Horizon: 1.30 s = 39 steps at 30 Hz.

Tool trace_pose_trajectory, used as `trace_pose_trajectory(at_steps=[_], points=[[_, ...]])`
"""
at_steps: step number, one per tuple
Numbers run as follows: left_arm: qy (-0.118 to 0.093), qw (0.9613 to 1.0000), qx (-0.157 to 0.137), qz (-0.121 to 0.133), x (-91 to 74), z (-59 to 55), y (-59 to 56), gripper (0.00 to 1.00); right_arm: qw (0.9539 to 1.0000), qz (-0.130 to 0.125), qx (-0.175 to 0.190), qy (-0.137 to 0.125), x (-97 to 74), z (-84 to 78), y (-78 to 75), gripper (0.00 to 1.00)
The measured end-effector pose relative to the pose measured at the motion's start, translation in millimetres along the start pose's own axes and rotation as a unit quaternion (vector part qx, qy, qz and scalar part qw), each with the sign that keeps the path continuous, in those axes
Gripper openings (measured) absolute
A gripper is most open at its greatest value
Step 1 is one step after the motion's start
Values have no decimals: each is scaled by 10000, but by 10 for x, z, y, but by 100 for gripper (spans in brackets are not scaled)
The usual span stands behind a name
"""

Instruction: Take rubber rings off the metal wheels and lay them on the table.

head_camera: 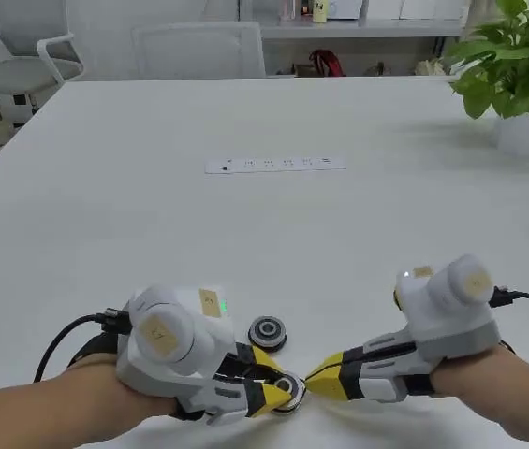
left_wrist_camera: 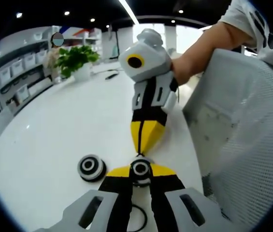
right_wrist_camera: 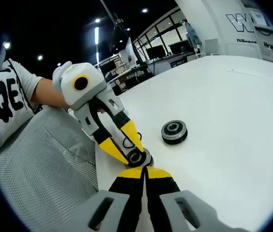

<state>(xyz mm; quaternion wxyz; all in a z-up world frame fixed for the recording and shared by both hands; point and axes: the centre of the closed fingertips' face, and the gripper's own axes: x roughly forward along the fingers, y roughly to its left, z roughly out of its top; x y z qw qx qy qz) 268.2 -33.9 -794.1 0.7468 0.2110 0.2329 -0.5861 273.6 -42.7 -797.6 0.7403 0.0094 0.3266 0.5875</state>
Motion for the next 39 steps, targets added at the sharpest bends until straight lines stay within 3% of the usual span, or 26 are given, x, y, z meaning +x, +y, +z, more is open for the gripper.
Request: trace_pose_trajectory(at_steps=[14,39], points=[[-8,10000,3,81,17,10,7,12,9991,101,380,-166,2,43,29,0],[-38,10000,13,42,12,12,2,12,9988,235,385,-166,26,62,99,0]])
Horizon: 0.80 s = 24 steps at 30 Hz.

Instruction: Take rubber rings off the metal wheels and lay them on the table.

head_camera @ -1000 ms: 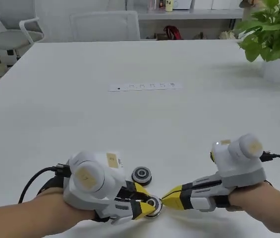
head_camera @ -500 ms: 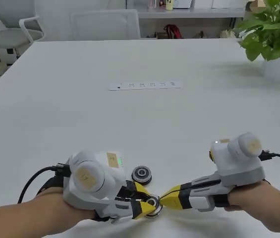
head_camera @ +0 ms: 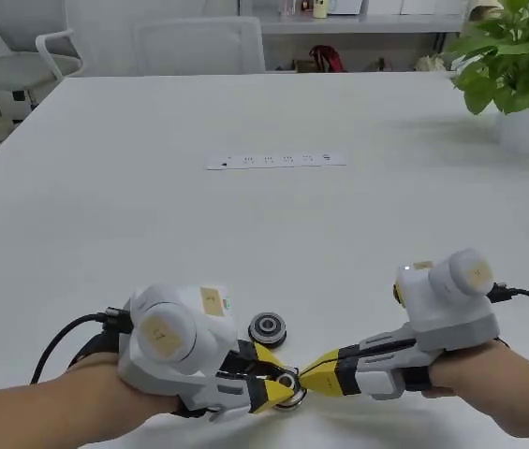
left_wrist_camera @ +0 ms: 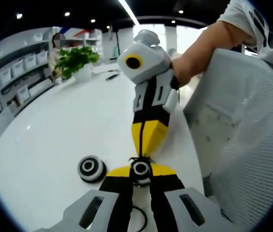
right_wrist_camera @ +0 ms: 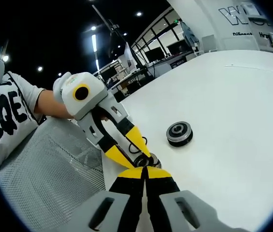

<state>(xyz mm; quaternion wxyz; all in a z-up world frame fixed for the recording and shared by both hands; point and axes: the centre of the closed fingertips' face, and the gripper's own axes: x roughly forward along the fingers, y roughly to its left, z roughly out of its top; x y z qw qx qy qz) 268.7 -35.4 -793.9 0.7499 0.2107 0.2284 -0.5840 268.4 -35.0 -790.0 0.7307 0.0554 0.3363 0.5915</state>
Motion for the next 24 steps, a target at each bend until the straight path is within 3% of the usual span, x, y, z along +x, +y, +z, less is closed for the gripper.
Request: trace_pose_trajectory(at_steps=[24], points=[[-38,10000,-10,-50,4,5,-6,12,9999,164,13,-47,31,33,73,0]])
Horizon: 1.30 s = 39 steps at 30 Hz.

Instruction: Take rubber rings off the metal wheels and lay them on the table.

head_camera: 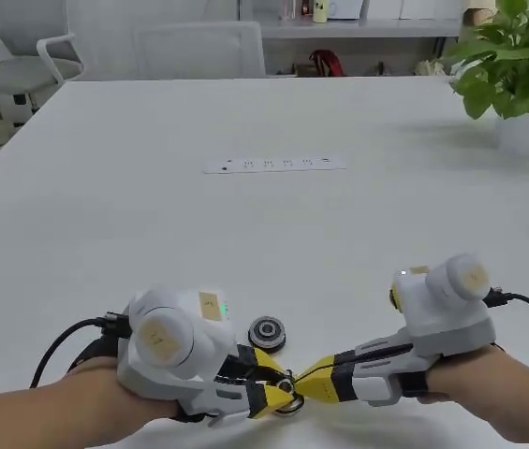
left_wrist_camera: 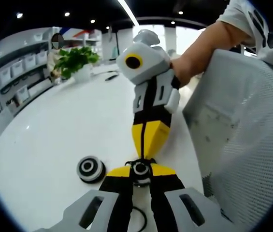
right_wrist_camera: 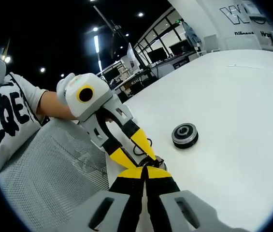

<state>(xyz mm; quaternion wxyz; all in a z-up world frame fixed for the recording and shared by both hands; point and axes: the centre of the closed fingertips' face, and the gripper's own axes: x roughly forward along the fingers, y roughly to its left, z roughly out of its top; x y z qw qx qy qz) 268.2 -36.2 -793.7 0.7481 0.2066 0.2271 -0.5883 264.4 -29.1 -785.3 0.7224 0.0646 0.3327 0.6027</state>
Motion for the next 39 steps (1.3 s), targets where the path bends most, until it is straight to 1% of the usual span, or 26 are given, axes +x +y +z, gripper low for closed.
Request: trace_pose_trajectory(at_steps=[1,3,4,6,10,13,17,19,21,25,30,34,35,39], points=[[0,10000,0,1,1,0,-1,12,10000,9,-4,-6,0,7,6,0],[2,10000,3,12,3,2,0,12,9999,130,-35,-3,5,19,58,0],[2,10000,2,17,4,3,1,12,9999,115,-78,23,11,15,54,0],[2,10000,5,18,4,3,1,12,9999,111,-47,20,7,13,39,0],[2,10000,-3,52,4,6,1,12,10000,-13,28,-46,-33,-1,-38,0],[11,10000,0,59,5,7,1,12,9999,-79,71,-125,-61,24,-74,0],[-33,10000,-34,67,9,11,5,13,9998,-104,89,-130,-58,16,-72,0],[-87,10000,4,47,11,9,4,13,9998,-113,94,-134,-56,12,-78,0],[-104,9999,-68,39,11,13,7,13,9998,-132,98,-134,-57,9,-89,0],[-78,10000,-47,16,14,18,2,13,9998,-136,109,-113,-49,-2,-98,0],[-81,9998,-163,-9,13,19,7,14,9998,-146,107,-130,-53,2,-106,0],[-76,9999,-113,1,7,27,13,16,9996,-162,136,-198,-63,26,-118,0],[-62,9999,-129,-40,6,26,-1,17,9996,-155,151,-205,-62,28,-117,0],[-56,9999,-83,-70,-16,42,-12,18,9996,-145,157,-205,-62,28,-114,0]])
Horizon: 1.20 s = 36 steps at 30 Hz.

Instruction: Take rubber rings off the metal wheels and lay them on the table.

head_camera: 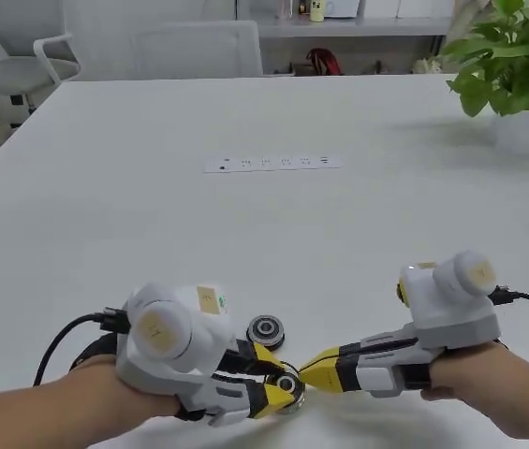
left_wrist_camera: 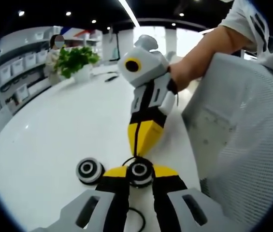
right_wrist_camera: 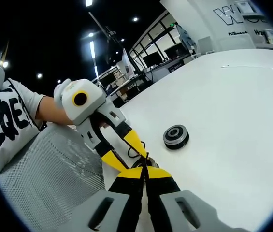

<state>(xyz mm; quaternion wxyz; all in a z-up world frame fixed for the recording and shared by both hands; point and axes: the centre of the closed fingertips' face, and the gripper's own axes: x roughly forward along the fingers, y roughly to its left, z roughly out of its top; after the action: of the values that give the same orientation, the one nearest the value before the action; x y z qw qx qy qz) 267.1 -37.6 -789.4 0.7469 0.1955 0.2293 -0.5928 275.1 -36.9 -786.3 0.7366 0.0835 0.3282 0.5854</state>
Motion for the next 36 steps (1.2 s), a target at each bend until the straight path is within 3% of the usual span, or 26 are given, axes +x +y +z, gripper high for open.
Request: trace_pose_trajectory(at_steps=[10,36], points=[[-61,9999,18,-109,-72,80,-87,30,10000,-7,21,-36,-7,16,-3,0],[-362,9992,-181,-11,-364,159,-107,54,10000,48,53,-65,-40,34,32,0]])
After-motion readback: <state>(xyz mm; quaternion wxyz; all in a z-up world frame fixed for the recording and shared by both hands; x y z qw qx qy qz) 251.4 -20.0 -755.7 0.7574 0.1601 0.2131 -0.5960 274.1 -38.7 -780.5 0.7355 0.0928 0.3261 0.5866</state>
